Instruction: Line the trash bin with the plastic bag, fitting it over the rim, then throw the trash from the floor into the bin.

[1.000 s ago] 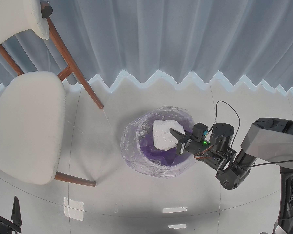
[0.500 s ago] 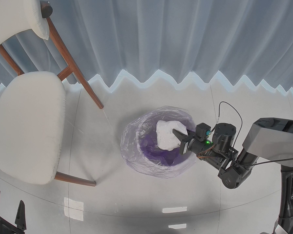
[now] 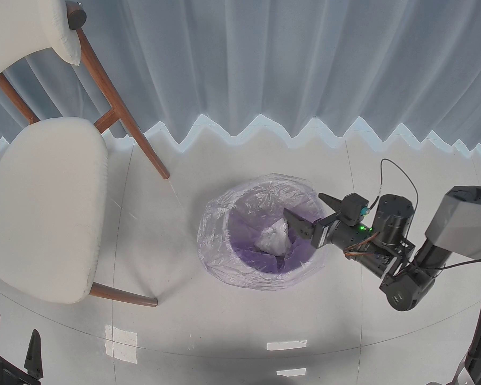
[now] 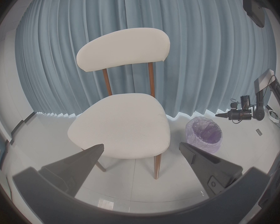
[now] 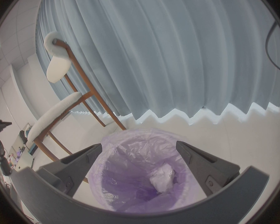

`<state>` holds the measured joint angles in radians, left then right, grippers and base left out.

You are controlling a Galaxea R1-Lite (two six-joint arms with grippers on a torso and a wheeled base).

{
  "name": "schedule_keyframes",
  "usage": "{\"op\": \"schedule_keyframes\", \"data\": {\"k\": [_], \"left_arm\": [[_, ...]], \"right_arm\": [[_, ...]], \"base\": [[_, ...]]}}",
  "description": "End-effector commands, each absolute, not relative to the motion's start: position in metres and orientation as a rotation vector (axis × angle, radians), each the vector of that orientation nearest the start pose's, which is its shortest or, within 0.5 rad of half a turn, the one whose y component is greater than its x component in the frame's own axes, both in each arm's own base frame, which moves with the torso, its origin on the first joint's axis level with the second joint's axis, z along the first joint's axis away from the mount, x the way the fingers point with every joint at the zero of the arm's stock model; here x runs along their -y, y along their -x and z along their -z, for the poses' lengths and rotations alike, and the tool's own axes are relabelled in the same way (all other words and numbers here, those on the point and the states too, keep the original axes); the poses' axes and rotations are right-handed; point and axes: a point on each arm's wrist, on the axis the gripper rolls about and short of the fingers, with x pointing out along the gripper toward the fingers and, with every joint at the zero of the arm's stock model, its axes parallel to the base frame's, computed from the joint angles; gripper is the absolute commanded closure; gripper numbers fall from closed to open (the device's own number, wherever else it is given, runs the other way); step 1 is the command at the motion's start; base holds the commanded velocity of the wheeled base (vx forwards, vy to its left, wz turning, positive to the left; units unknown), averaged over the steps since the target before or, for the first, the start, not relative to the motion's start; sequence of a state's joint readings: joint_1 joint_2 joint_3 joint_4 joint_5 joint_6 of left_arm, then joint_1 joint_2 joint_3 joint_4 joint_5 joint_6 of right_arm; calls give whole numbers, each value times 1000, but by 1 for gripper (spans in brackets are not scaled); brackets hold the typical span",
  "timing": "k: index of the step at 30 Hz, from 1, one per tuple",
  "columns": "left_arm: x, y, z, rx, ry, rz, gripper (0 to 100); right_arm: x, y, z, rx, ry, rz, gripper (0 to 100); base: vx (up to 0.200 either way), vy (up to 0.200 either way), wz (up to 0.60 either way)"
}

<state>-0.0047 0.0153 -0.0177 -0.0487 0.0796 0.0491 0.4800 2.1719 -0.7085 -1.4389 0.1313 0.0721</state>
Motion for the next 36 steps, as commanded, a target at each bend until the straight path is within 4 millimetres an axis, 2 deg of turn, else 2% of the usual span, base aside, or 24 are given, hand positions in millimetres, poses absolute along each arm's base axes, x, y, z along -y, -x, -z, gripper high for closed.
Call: {"op": "schedule_keyframes", "data": {"k": [1,3,4,5,8,9,10,11,12,13,16,18,19,20,22,23,24,25,26,27,29,31,34,36], "left_arm": [[-2,23,-81,47,-47,-76,0],[-2,23,-81,47,-49,-76,0],[-2,23,-81,47,-47,-76,0],[-2,23,-81,49,-50,-76,0],[-2,23,-81,45,-79,-72,0],[-2,23,-81,46,-84,-71,0],[-2,23,-80,43,-89,-60,0],[-1,23,-80,45,-84,-51,0],[-1,23,-80,45,-84,-51,0],[-1,23,-80,44,-58,-54,0],[-2,23,-80,46,-47,-70,0],[-2,23,-80,44,-39,-99,0],[-4,23,-80,44,-16,-160,0],[-4,23,-80,44,-16,-180,0],[-5,24,-80,44,-11,-232,0],[-5,24,-80,44,-11,-232,0],[-5,23,-80,43,-16,-227,0],[-5,23,-80,44,-16,-204,0],[-3,23,-80,44,-9,-140,0],[-2,23,-80,39,-18,-80,0],[0,23,-77,12,-20,21,0],[0,23,-76,-6,-20,29,0],[0,23,-76,5,3,3,0],[0,23,-76,5,11,-6,0]], "right_arm": [[-120,-275,-136,44,-79,-536,0],[-100,-252,-147,59,-80,-501,0],[-95,-247,-150,65,-81,-490,0],[-80,-229,-156,79,-80,-459,0],[-54,-190,-167,127,-83,-405,0],[-52,-186,-168,138,-83,-401,0],[-43,-165,-173,175,-84,-382,0],[-38,-152,-174,199,-84,-372,0],[-38,-150,-174,200,-84,-370,0],[-30,-127,-172,223,-81,-352,0],[-21,-96,-170,228,-76,-323,0],[-17,-82,-167,204,-71,-303,0],[-12,-62,-161,182,-69,-275,0],[-11,-56,-158,174,-68,-269,0],[-6,-25,-136,105,-63,-243,0],[-6,-25,-136,105,-63,-243,0],[-3,-2,-116,80,-43,-224,0],[-1,12,-101,82,-23,-213,0],[0,18,-87,36,3,-189,0],[0,17,-82,-25,10,-135,0],[0,18,-82,-5,-3,11,0],[0,21,-81,8,-20,21,0],[-1,23,-75,0,48,-49,0],[-1,23,-76,3,6,-38,0]], "base": [[0,0,0],[0,0,0],[0,0,0],[0,0,0],[0,0,0],[0,0,0],[0,0,0],[0,0,0],[0,0,0],[0,0,0],[0,0,0],[0,0,0],[0,0,0],[0,0,0],[0,0,0],[0,0,0],[0,0,0],[0,0,0],[0,0,0],[0,0,0],[0,0,0],[0,0,0],[0,0,0],[0,0,0]]}}
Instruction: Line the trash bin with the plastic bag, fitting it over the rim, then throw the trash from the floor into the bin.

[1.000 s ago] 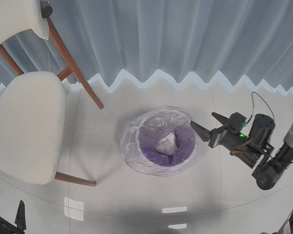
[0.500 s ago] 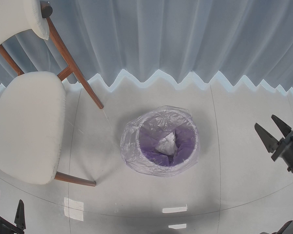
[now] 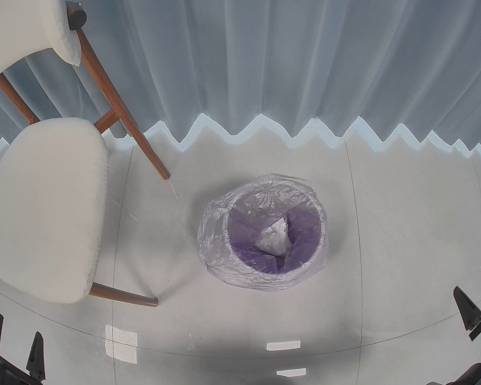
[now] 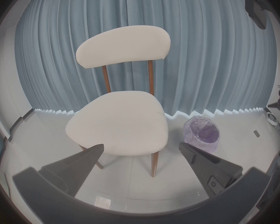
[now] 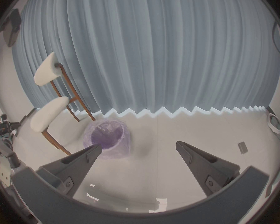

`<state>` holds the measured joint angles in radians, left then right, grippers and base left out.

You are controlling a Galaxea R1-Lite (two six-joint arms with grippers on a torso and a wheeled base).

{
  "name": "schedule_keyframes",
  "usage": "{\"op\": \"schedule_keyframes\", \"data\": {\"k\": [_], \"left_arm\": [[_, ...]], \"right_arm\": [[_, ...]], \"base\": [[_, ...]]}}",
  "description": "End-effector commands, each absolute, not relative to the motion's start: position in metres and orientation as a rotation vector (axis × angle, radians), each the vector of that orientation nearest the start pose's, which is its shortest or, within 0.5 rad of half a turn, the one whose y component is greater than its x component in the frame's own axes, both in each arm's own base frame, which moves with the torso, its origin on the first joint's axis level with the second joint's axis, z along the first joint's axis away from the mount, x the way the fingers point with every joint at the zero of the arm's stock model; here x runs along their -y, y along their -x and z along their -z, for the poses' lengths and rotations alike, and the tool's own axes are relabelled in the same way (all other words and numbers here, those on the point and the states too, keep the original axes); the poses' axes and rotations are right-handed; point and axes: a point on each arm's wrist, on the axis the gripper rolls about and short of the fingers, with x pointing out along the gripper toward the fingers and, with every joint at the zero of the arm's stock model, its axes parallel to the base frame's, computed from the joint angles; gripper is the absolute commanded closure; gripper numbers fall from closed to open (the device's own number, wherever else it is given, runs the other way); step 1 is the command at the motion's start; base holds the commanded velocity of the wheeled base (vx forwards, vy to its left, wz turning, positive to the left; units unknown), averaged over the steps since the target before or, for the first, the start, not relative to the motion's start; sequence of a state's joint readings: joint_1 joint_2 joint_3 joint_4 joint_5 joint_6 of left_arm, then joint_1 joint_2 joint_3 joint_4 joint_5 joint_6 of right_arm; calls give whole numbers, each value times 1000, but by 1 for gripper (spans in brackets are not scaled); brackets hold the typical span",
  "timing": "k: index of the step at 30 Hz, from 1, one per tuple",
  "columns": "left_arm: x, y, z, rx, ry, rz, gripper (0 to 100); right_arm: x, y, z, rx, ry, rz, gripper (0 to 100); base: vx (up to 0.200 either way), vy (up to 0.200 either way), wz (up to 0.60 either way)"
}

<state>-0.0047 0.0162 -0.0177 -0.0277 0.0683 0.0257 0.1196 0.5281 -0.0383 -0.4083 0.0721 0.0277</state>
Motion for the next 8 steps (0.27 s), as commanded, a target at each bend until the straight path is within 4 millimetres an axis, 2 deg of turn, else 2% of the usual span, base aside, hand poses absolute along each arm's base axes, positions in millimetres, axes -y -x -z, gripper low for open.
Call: {"op": "schedule_keyframes", "data": {"k": [1,8], "left_arm": [[0,23,-76,5,9,-8,0],[0,23,-76,3,6,-2,0]], "right_arm": [[0,23,-76,3,-35,-2,0],[0,23,-76,2,-21,18,0]], "base": [[0,0,0],[0,0,0]]}}
